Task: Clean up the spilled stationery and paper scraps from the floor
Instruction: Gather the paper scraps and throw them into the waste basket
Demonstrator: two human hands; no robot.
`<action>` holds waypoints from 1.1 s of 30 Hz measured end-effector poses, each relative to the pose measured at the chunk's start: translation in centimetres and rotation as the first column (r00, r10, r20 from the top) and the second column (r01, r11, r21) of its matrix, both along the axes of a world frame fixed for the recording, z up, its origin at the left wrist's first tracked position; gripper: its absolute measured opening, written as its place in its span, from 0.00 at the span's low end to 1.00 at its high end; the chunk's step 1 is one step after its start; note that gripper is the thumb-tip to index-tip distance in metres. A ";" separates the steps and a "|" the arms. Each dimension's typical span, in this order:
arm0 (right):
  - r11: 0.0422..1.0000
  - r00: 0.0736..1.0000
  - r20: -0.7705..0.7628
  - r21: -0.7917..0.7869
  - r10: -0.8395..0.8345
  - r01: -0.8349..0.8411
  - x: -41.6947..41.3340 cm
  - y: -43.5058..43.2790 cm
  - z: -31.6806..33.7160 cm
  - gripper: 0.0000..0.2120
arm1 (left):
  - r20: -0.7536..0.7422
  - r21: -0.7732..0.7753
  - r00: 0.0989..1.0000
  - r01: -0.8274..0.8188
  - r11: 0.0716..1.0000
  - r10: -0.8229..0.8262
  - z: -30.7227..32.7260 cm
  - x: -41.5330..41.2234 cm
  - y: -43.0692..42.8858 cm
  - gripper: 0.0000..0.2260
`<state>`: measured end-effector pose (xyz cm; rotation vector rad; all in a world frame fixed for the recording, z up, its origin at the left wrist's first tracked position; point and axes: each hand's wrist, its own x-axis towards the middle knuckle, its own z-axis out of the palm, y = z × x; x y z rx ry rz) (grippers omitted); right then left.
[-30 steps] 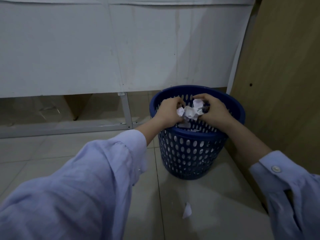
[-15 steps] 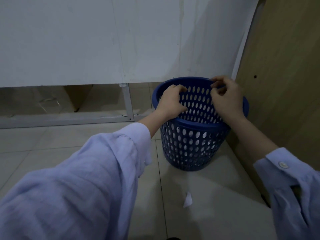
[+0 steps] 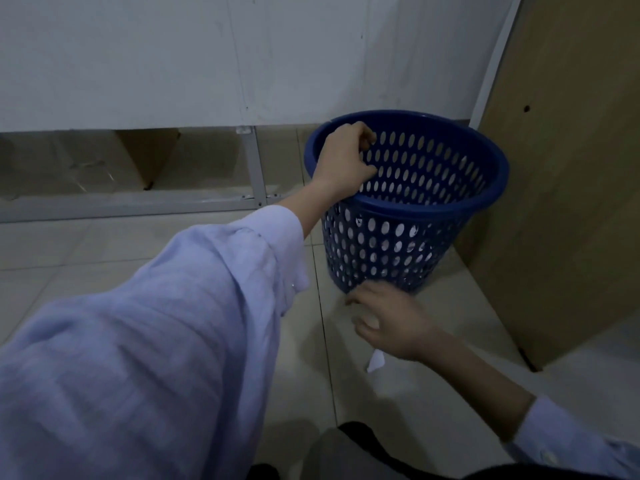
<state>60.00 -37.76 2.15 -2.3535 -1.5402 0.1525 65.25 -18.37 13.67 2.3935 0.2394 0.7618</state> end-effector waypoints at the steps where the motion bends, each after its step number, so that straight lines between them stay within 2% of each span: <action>1: 0.985 0.997 -0.067 -0.169 -0.042 0.030 0.1 -0.2 -1.7 0.21 | 0.000 -0.002 1.000 0.001 1.000 -0.001 0.0 0.0 0.0 0.17; 3: 0.920 0.983 -0.143 -0.389 -0.115 0.052 0.0 -0.7 -4.2 0.30 | -0.003 -0.004 1.000 0.004 1.000 -0.004 -0.1 -0.1 0.0 0.16; 6: 0.850 0.977 -0.136 -0.523 -0.164 0.069 -0.4 -1.3 -6.7 0.30 | 0.000 -0.008 1.000 0.004 1.000 -0.004 -0.2 0.0 0.1 0.16; 11: 0.868 0.983 -0.017 -0.473 -0.181 0.151 -1.6 -0.9 -9.4 0.16 | 0.002 -0.026 1.000 0.010 1.000 -0.010 -0.3 0.1 0.1 0.16; 14: 0.854 0.979 0.033 -0.484 -0.199 0.190 -2.0 -0.4 -9.7 0.12 | 0.005 -0.027 1.000 0.010 1.000 -0.010 -0.3 0.1 0.0 0.15; 16: 0.849 0.977 0.006 -0.494 -0.211 0.187 -1.9 -0.2 -9.4 0.10 | 0.005 -0.025 1.000 0.010 1.000 -0.010 -0.2 0.1 0.0 0.16; 18: 0.864 0.965 -0.090 -0.473 -0.244 0.174 -1.9 0.0 -8.7 0.09 | 0.006 -0.027 1.000 0.013 1.000 -0.013 -0.2 0.2 0.0 0.15; 21: 0.938 0.945 -0.228 -0.309 -0.235 0.158 -2.2 0.4 -6.3 0.12 | 0.007 -0.029 1.000 0.016 0.999 -0.015 -0.1 0.2 0.0 0.15; 26: 0.991 0.971 -0.220 0.065 -0.098 0.115 -2.3 1.5 0.8 0.09 | 0.021 -0.037 1.000 0.002 0.999 -0.001 -0.3 0.3 0.1 0.13; 30: 0.928 0.997 -0.023 0.364 -0.074 0.078 -1.0 1.0 6.9 0.08 | 0.036 -0.045 0.999 -0.006 0.999 0.007 -0.3 0.2 0.1 0.12; 33: 0.818 0.980 0.094 0.567 -0.174 0.091 0.8 0.4 10.5 0.06 | 0.056 -0.051 0.998 -0.017 0.999 0.020 -0.4 0.3 0.1 0.11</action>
